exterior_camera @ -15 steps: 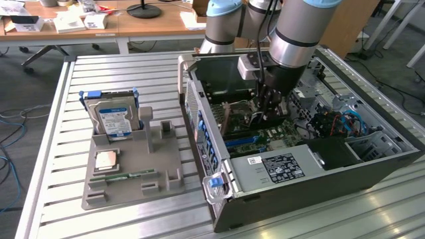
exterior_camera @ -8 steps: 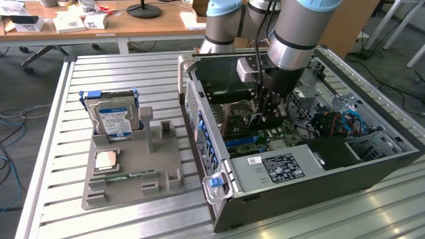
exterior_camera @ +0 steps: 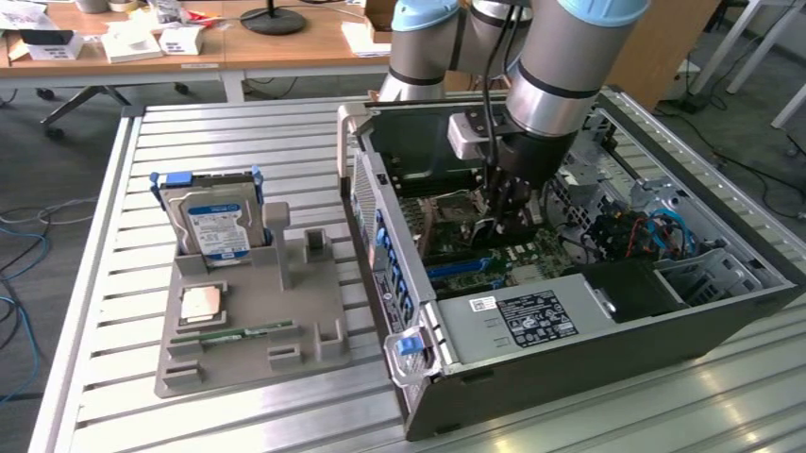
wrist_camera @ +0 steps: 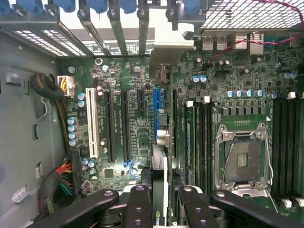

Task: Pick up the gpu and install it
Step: 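Insert the gpu into the slot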

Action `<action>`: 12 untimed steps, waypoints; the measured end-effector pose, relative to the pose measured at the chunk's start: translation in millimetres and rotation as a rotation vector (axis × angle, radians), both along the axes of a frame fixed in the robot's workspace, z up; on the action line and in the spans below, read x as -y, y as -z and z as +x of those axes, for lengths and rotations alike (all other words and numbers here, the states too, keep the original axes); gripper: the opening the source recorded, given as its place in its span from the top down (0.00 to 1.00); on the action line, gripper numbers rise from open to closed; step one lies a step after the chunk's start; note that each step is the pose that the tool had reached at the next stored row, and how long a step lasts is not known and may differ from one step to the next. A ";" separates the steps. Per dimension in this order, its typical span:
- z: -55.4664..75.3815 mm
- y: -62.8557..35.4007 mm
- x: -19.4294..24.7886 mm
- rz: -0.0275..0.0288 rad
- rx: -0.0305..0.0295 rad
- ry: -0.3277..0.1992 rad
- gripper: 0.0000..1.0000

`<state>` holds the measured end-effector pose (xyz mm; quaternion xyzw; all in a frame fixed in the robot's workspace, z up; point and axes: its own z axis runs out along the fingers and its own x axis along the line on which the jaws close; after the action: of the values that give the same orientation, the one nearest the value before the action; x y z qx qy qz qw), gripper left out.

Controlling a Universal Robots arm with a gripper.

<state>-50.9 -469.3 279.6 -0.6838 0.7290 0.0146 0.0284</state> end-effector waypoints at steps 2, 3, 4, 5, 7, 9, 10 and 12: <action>-1.2 0.3 0.2 -0.0002 0.0001 0.000 0.74; -2.4 0.5 0.2 -0.0001 0.0000 0.000 0.74; -3.6 0.6 0.2 -0.0001 0.0000 0.000 0.74; -4.6 0.7 0.2 -0.0001 0.0000 0.000 0.74; -6.2 0.7 0.2 -0.0001 0.0000 0.000 0.74; -8.0 0.8 0.2 -0.0002 0.0000 0.000 0.74; -8.3 0.8 0.2 -0.0002 0.0000 0.000 0.74; -8.7 1.0 0.7 -0.0003 -0.0001 0.000 0.74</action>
<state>-59.5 -470.1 278.7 -0.6839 0.7289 0.0145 0.0282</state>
